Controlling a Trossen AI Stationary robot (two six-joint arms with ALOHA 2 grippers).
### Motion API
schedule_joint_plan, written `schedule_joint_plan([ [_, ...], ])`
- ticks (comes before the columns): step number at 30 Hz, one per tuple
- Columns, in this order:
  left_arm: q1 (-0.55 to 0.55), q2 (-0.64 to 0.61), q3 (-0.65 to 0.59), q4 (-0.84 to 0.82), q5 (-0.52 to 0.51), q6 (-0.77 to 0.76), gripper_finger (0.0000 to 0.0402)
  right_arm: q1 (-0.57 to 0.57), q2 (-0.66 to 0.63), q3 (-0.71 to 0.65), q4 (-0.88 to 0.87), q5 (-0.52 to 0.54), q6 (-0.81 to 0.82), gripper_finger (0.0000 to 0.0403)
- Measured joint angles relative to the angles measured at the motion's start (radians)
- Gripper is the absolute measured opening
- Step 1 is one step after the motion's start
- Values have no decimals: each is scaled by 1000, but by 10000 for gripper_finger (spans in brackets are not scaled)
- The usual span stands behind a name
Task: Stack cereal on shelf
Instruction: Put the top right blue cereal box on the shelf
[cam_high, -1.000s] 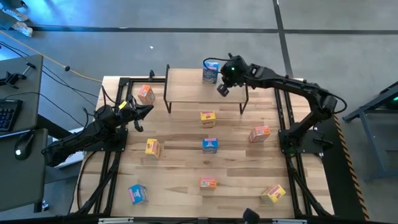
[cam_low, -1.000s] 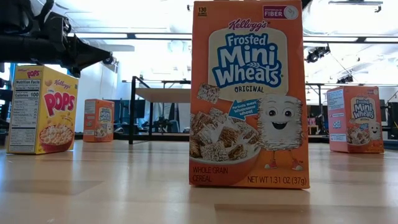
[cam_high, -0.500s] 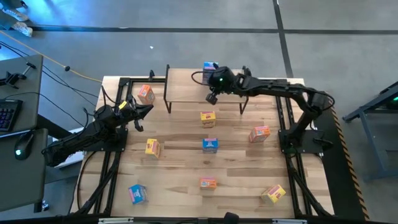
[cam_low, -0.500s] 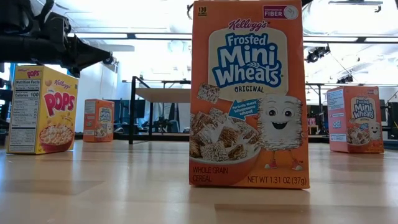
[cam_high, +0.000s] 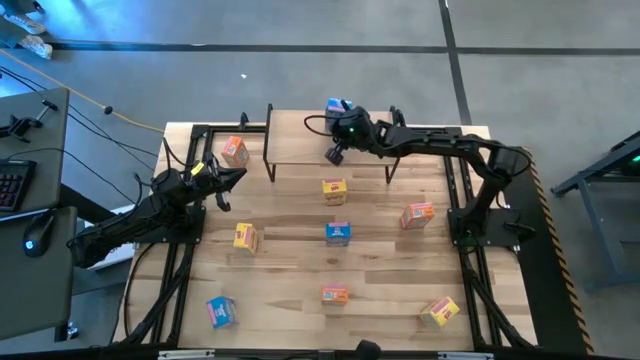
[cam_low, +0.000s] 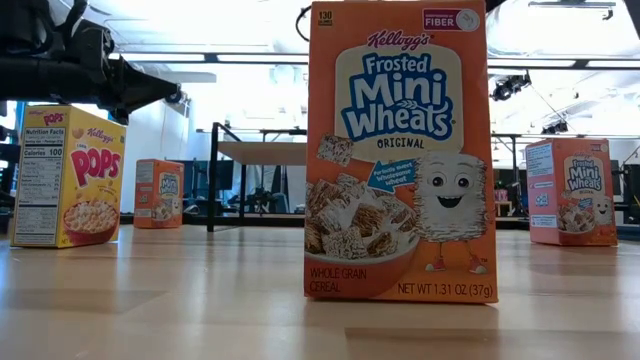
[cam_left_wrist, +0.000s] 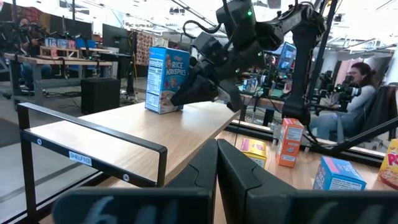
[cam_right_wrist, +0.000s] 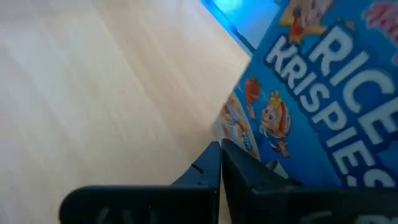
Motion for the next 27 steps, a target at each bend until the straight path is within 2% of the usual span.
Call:
schedule_joint_plan([
  [3, 0, 0, 0, 0, 0, 0, 3, 16, -25, 39, -113, -58, -1, 10],
  [6, 0, 0, 0, -1, 0, 0, 3, 45, -50, 132, -294, -56, -43, 47],
  [10, 0, 0, 0, -2, -1, 0, 3, 68, -52, 312, -488, 1, -105, 129],
  [13, 0, 0, 0, -2, 0, -1, 3, 53, -53, 415, -499, 26, -162, 200],
  [15, 0, 0, 0, -4, -1, -1, 3, 24, -52, 467, -510, 10, -181, 244],
  [18, 0, 0, 0, -5, 0, -1, 3, -39, -48, 505, -507, -71, -178, 290],
  [20, 0, 0, 0, -5, -1, -1, 3, -80, -39, 503, -522, -117, -162, 304],
  [24, 0, 0, 0, -7, -1, -1, 3, -130, -14, 495, -532, -143, -168, 310],
  [27, 0, 0, 0, -7, -1, -1, 3, -151, 16, 495, -535, -222, -181, 310],
])
